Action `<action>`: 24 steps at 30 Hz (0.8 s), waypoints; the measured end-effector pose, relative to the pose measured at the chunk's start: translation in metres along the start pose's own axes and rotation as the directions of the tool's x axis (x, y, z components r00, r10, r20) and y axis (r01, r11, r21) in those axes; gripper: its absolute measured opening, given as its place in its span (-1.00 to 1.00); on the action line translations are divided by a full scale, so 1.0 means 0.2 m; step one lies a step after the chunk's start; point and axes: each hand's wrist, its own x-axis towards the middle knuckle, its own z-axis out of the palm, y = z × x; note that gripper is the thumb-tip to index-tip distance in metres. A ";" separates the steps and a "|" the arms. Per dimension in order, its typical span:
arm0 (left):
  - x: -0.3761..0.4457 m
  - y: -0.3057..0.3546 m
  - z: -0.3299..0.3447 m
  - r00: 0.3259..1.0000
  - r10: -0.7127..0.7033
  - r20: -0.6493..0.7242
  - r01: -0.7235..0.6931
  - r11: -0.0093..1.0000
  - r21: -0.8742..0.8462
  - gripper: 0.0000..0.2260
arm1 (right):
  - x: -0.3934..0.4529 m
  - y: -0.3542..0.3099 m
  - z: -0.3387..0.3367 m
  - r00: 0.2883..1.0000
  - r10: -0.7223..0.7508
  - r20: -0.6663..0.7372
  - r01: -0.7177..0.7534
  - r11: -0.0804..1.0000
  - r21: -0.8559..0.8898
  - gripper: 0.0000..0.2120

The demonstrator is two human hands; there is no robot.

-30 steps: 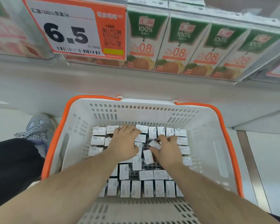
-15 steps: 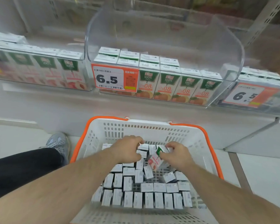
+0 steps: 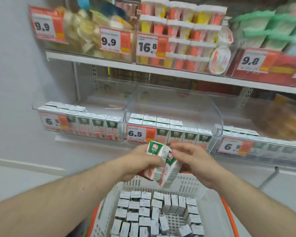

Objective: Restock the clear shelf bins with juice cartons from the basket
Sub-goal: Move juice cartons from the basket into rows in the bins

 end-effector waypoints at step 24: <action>-0.04 0.00 -0.34 0.928 0.318 0.194 -0.359 0.629 0.690 -0.59 | 0.20 -0.02 0.17 0.956 -0.270 -0.113 0.291 0.918 0.270 -0.49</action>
